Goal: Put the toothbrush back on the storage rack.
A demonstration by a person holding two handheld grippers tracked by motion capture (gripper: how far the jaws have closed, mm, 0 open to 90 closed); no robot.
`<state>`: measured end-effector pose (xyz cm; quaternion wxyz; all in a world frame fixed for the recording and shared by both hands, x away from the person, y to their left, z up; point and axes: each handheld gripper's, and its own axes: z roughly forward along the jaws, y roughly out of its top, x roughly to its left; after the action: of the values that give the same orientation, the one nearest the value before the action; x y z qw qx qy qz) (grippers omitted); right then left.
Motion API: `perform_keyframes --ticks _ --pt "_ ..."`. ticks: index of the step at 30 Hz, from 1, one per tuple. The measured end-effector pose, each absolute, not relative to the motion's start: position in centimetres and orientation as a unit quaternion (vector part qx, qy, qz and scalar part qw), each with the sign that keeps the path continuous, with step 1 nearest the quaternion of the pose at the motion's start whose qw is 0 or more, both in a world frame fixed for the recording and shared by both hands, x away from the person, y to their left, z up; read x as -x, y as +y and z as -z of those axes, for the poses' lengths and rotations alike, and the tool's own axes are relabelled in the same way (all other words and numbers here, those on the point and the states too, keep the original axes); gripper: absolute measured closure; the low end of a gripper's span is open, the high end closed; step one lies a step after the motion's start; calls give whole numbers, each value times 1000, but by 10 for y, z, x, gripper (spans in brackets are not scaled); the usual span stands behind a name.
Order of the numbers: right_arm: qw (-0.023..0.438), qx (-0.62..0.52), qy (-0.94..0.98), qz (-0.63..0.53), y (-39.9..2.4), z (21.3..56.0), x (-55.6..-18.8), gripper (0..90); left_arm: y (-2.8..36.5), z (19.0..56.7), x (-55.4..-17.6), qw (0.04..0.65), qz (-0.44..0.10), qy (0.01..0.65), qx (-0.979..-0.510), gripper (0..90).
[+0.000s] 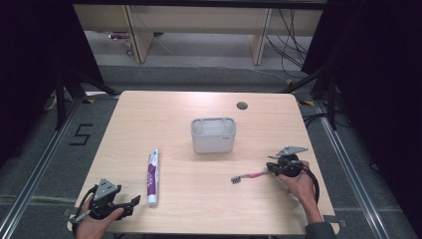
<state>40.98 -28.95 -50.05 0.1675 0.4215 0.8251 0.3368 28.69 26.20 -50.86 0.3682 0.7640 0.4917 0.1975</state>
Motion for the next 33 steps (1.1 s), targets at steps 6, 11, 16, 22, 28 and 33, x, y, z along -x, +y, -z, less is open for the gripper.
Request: perform_keyframes --ticks 6,11,16,22,28,33 --pt "162 -423 827 -333 -291 499 -403 900 262 508 -287 362 -199 489 -768 187" --pt "150 -423 835 -318 -292 495 -396 900 259 510 -287 381 -198 497 -754 187" --pt "144 -432 831 -319 -290 493 -389 900 260 509 -286 381 -198 495 -755 187" --pt "133 -428 836 -318 -290 494 -384 900 260 508 -286 377 -200 494 -758 187" --pt "132 -414 844 -314 -290 492 -376 900 259 508 -286 374 -200 496 -757 187" --pt "111 -423 847 -303 -286 491 -367 900 260 508 -286 367 -200 491 -765 187"
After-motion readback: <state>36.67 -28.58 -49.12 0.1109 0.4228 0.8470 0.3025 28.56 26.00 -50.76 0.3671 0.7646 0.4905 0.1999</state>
